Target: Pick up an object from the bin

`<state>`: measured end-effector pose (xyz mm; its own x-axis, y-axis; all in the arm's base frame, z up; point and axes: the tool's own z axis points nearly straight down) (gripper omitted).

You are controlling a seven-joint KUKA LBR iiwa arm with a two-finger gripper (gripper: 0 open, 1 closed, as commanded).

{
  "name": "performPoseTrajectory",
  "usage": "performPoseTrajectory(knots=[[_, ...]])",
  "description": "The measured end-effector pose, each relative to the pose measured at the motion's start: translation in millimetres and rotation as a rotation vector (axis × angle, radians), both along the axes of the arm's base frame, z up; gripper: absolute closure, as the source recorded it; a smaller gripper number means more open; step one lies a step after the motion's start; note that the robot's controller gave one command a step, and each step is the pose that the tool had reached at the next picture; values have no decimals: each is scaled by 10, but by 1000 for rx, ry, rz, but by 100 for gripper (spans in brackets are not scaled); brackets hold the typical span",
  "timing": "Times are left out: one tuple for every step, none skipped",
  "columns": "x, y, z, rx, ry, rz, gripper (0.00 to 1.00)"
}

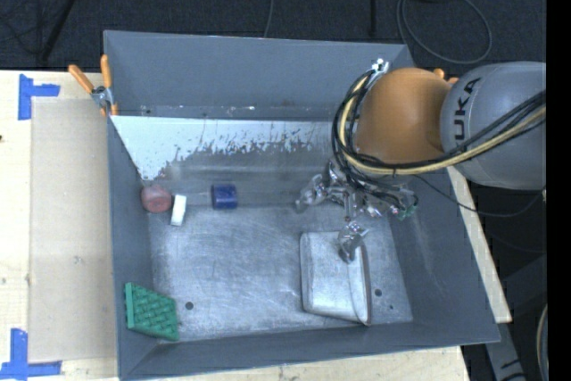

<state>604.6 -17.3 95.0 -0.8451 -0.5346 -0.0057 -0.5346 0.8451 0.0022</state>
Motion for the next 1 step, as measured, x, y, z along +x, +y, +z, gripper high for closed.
performPoseTrajectory(knots=[[-750,-206,210,-4,3,165,0]])
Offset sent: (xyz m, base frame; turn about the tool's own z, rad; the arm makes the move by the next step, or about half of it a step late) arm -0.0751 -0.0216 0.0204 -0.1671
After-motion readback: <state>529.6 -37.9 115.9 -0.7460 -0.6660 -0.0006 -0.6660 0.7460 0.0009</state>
